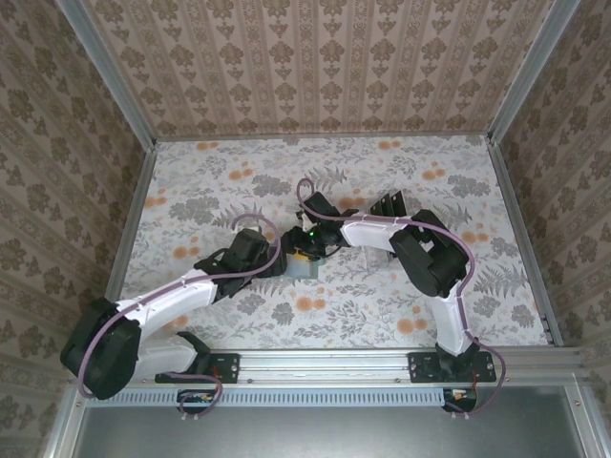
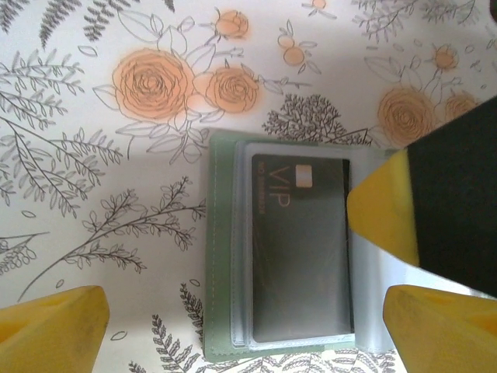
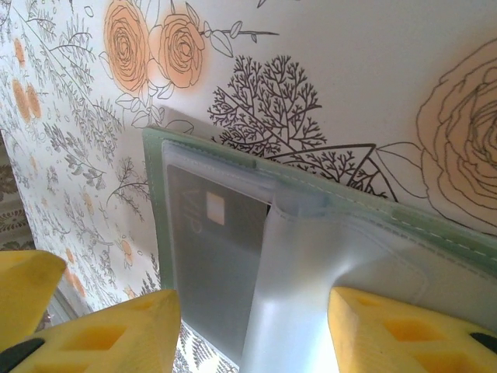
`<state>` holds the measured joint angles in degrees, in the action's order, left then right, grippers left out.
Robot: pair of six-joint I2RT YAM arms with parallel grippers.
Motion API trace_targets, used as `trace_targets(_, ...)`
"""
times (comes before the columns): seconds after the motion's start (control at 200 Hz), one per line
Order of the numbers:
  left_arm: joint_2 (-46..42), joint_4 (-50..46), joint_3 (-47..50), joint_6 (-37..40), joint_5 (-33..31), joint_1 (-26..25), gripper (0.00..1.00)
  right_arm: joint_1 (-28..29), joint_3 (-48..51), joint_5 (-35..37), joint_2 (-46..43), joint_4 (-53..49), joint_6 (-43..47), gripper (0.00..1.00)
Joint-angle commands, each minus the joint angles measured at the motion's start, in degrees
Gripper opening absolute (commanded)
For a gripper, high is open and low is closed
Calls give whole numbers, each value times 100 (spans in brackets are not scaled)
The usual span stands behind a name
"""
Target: Put the credit cards into the card holder
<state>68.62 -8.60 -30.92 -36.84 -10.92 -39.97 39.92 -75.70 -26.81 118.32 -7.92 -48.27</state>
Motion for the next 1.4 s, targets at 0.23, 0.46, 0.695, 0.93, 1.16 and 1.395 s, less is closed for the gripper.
trace_targets(0.23, -36, 772, 385, 304, 82, -285, 100, 42, -176, -89, 200, -145, -75, 55)
trace_targets(0.46, 394, 906, 280, 351, 98, -361, 100, 42, -173, -88, 200, -138, -94, 55)
trace_targets(0.695, 855, 893, 152, 342, -65, -385, 100, 42, -188, -97, 174, -139, -87, 55)
trace_targets(0.93, 1158, 600, 94, 107, -363, -388, 100, -53, -32, -3, -172, -140, -52, 55)
trace_targets(1.16, 1205, 612, 167, -38, -411, -389, 100, -132, 322, 320, -690, -191, -29, 56)
trace_targets(1.395, 1238, 633, 183, -49, -406, -389, 100, -114, 624, 335, -701, -9, -145, 56)
